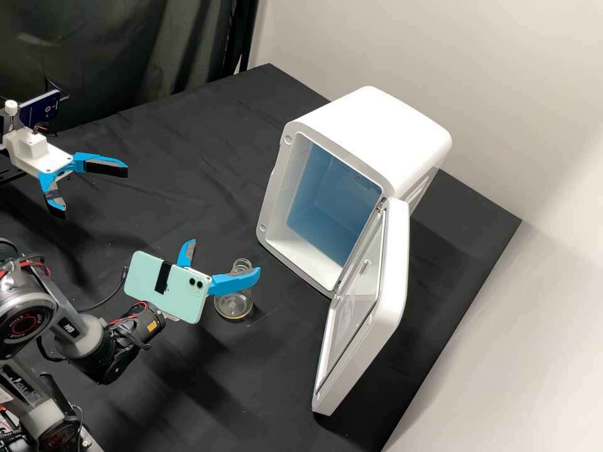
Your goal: Place the flask in the incubator
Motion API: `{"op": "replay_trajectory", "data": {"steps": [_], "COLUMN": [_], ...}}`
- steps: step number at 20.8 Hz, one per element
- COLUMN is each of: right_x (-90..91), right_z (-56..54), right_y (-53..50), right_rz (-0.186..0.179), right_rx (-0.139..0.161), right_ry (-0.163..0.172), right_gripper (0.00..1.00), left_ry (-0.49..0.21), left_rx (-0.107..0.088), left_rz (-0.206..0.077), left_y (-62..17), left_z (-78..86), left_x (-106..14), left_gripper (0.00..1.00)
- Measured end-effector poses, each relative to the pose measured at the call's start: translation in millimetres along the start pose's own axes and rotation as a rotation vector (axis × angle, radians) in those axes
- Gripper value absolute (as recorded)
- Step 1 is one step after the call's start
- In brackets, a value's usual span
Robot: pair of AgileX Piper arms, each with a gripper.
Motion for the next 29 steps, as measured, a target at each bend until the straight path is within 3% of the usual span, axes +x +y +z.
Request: {"op": "replay_trajectory", "data": {"steps": [2,5,9,11,13,16,18,21,24,29], "right_x": [0.5,2.5,2.9,2.4,3.5,4.9,5.2,5.1,5.5,6.1], "right_z": [-0.4,3.6,18.3,26.5,35.1,43.2,46.5,50.5,53.0,53.9], "right_y": [-1.6,-7.2,-9.0,-9.2,-7.8,-5.5,-5.0,-2.2,0.4,-1.7], "right_rz": [-0.009,-0.042,-0.051,-0.052,-0.042,-0.028,-0.029,-0.019,-0.005,-0.018], "right_rx": [-0.011,-0.002,0.017,0.036,0.074,0.110,0.130,0.129,0.148,0.151], "right_ry": [0.003,-0.017,-0.094,-0.137,-0.179,-0.213,-0.219,-0.227,-0.234,-0.235], "right_gripper": [1.00,1.00,1.00,1.00,1.00,1.00,1.00,1.00,1.00,1.00], "left_ry": [0.000,0.000,0.000,0.000,0.000,0.000,0.000,0.000,0.000,-0.003], "left_rx": [0.000,0.000,0.000,0.000,0.000,0.000,0.000,0.000,0.000,0.004], "left_rz": [0.000,0.000,0.000,0.000,0.000,0.000,0.000,0.000,0.001,0.010], "left_y": [0.0,0.0,0.0,0.0,0.0,0.0,0.0,0.0,0.2,1.8], "left_z": [0.0,0.0,0.0,0.0,0.0,0.0,0.0,0.0,0.1,0.8], "left_x": [0.0,0.0,0.0,0.0,0.0,0.0,0.0,0.0,-0.1,-0.7], "left_gripper": [1.00,1.00,1.00,1.00,1.00,1.00,1.00,1.00,1.00,1.00]}}
